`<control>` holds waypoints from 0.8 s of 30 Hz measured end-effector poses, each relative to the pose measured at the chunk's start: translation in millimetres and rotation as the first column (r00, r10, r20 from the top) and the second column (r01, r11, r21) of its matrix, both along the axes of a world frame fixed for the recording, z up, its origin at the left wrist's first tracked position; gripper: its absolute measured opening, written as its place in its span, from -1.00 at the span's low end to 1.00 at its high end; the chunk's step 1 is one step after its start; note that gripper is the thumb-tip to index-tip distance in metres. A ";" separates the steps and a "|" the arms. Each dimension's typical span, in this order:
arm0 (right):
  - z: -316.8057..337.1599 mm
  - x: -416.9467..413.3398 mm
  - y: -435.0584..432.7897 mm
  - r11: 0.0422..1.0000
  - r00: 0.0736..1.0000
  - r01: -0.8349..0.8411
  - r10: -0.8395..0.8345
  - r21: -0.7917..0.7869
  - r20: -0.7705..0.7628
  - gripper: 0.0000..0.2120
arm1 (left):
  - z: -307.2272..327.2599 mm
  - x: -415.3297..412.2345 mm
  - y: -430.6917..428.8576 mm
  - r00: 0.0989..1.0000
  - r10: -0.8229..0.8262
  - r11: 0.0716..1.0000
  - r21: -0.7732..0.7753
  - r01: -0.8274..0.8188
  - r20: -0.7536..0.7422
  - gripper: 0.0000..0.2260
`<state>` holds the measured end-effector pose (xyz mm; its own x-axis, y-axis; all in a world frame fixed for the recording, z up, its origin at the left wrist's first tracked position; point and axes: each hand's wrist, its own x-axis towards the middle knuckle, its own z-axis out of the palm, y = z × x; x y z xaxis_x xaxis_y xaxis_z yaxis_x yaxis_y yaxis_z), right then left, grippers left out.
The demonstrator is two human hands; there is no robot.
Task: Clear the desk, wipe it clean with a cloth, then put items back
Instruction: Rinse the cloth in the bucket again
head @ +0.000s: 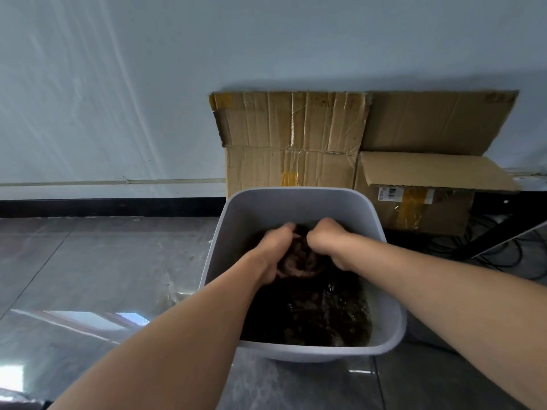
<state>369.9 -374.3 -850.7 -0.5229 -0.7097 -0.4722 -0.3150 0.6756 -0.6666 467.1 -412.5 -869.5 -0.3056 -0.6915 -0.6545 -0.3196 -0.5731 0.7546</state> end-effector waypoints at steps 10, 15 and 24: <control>17.2 -13.0 5.8 0.888 0.928 -0.368 0.337 0.274 0.157 -0.77 | 1.2 -0.9 4.8 0.995 -0.075 0.964 -0.252 0.090 0.069 -0.54; 23.1 -7.0 4.7 0.967 0.960 -0.231 0.209 0.105 0.187 -0.88 | -8.4 1.5 -0.3 0.996 0.048 0.973 -0.227 -0.028 0.081 -0.53; 13.4 -1.6 -1.9 0.979 0.872 0.203 -0.186 0.012 0.453 -0.80 | -12.4 10.0 -8.9 0.991 -0.129 0.940 0.321 0.117 0.017 -0.61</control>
